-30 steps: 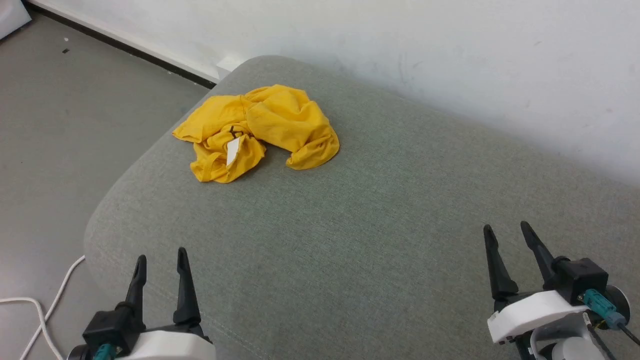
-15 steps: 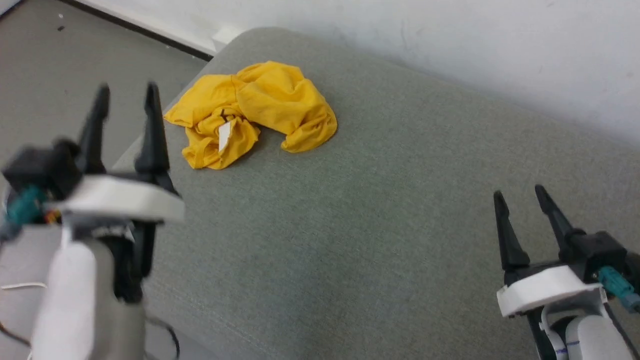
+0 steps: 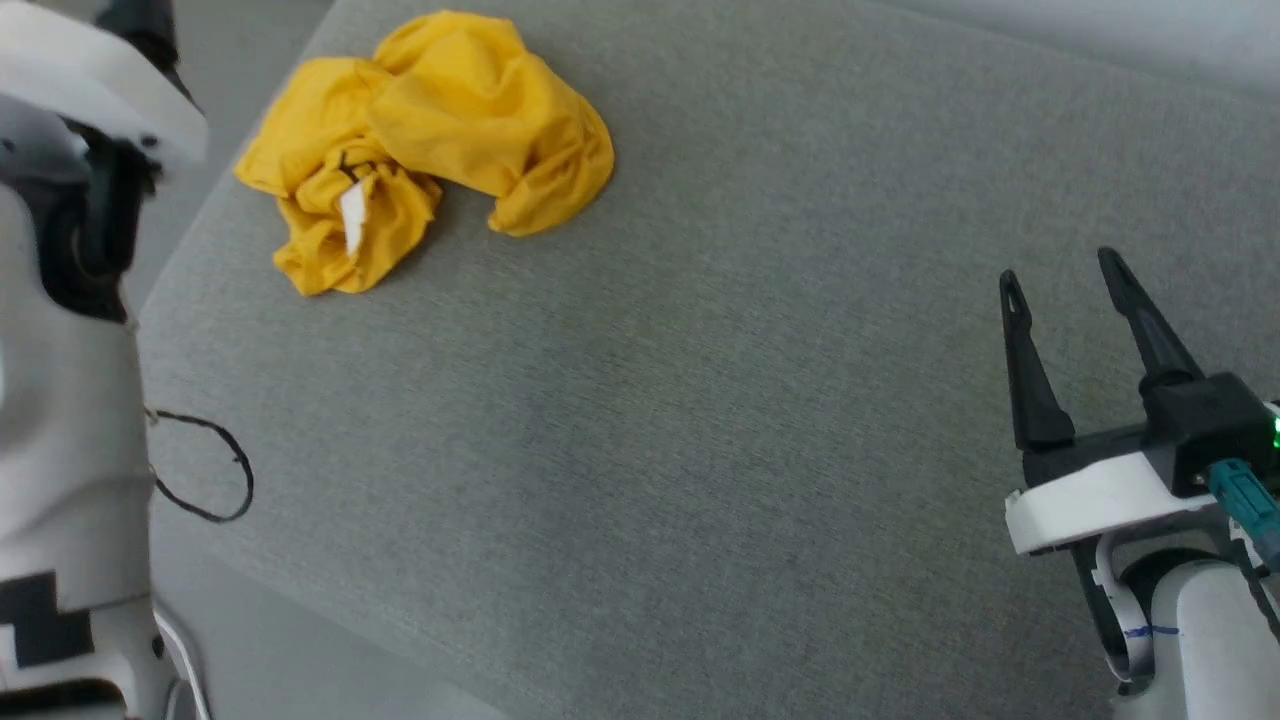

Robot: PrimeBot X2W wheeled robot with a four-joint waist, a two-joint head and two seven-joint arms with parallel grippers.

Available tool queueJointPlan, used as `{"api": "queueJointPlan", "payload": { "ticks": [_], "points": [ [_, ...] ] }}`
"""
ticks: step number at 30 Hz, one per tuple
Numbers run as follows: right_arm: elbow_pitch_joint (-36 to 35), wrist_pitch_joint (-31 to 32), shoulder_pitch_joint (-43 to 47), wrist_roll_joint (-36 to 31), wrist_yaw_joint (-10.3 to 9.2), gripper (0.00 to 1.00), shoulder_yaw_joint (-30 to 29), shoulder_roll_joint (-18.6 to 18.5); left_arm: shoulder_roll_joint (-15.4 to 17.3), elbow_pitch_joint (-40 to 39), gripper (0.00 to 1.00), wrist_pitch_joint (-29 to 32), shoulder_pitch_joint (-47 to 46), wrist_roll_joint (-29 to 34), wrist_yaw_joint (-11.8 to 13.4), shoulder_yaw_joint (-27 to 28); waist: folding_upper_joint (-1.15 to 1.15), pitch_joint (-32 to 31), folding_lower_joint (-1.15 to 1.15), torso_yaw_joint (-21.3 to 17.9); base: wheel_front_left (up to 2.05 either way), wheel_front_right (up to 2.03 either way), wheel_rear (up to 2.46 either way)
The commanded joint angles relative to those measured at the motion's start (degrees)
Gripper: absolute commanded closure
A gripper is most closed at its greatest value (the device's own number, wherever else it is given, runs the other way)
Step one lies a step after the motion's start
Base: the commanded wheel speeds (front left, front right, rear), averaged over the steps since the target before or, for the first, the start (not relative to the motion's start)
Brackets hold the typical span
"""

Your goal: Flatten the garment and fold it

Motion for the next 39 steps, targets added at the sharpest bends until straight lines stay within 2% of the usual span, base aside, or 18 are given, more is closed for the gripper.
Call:
{"api": "queueJointPlan", "payload": {
  "ticks": [1,7,13,16,22,28,29,30,39],
  "points": [
    [-1.1,0.3,-1.1,-0.7,-0.04,0.0,0.1,0.0,0.5,1.9,0.0,0.0,-2.2,-0.2,-0.5,-0.1,0.0,5.8,-0.02,-3.2,0.0,0.0,0.0],
    [-4.8,1.8,-2.7,-2.4,-0.04,0.0,0.9,0.0,2.5,11.1,0.0,4.2,-7.6,-1.7,-2.9,-2.0,0.0,9.5,-0.02,-5.3,0.0,0.0,0.0],
    [-8.9,3.4,-3.9,-4.3,-0.04,0.0,2.8,0.0,4.3,20.5,0.0,11.6,-10.9,-4.6,-4.7,-6.3,0.0,12.0,-0.02,-7.7,0.0,0.0,0.0],
    [-10.6,4.4,-4.2,-5.3,-0.04,0.0,4.0,0.0,6.0,22.4,0.0,16.1,-10.3,-7.4,-5.0,-10.6,0.0,12.8,-0.02,-9.2,0.0,0.0,0.0],
    [-14.0,6.4,-4.4,-6.8,-0.04,0.0,5.8,0.0,9.5,26.0,0.0,23.2,-8.4,-15.4,-5.0,-14.2,0.0,14.5,-0.02,-12.0,0.0,0.0,0.0],
    [-16.7,8.1,-4.3,-7.8,-0.04,0.0,6.3,0.0,10.2,29.0,0.0,24.3,-7.6,-18.7,-5.0,-15.6,0.0,15.9,-0.02,-13.1,0.0,0.0,0.0],
    [-17.0,8.3,-4.4,-7.9,-0.04,0.0,6.4,0.0,10.3,29.2,0.29,23.9,-7.5,-19.0,-5.0,-16.1,0.0,16.1,-0.02,-13.2,0.0,0.0,0.0],
    [-17.3,8.4,-4.5,-8.0,-0.04,0.0,6.4,0.0,10.5,29.3,1.0,23.3,-7.6,-19.3,-5.0,-16.5,0.0,16.2,-0.02,-13.2,0.0,0.0,0.0],
    [-16.3,7.5,-4.8,-6.7,-0.04,0.0,6.2,0.0,12.9,29.6,1.0,17.8,-8.9,-21.9,-5.0,-19.1,0.0,13.9,-0.02,-12.8,0.0,0.0,0.0]
  ]
}}
